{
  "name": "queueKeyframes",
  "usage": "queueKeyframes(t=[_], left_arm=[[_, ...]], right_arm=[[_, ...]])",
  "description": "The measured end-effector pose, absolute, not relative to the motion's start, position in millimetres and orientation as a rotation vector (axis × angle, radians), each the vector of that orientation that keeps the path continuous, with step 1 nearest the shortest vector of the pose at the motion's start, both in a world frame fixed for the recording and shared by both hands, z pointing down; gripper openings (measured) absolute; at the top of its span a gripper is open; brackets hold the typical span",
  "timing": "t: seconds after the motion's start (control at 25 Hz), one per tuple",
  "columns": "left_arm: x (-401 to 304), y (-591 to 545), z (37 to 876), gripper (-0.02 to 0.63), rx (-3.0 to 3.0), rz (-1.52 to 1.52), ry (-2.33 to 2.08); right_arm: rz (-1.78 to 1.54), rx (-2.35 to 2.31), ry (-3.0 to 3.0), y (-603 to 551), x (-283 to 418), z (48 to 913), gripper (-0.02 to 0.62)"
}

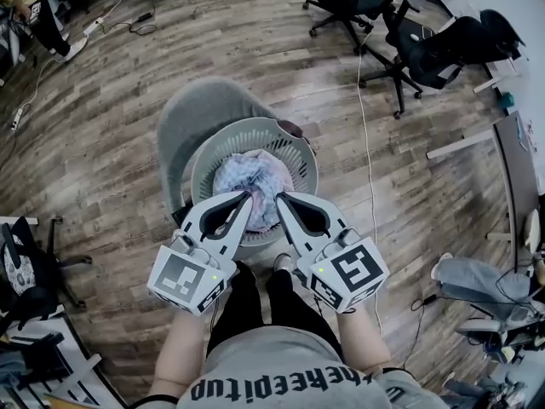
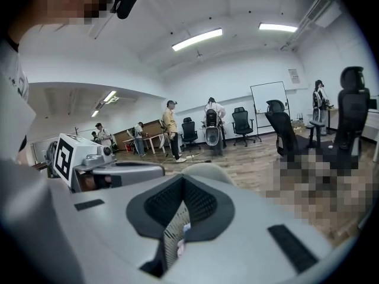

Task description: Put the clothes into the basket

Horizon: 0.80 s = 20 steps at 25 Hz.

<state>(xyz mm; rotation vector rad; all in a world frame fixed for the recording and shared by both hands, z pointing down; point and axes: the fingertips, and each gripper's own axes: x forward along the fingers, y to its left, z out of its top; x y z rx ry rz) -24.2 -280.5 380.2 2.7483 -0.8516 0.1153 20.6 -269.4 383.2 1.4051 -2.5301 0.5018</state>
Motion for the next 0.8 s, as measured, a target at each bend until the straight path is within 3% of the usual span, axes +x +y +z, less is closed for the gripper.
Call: queueKeyframes(t=[0.8], left_arm=[[2.4,-255.5,319.5,0.014,2.838,0.037,-0.967]], right_arm=[[0.251,1.352,-2.686,-245.1,36.0,312.8,0.011]])
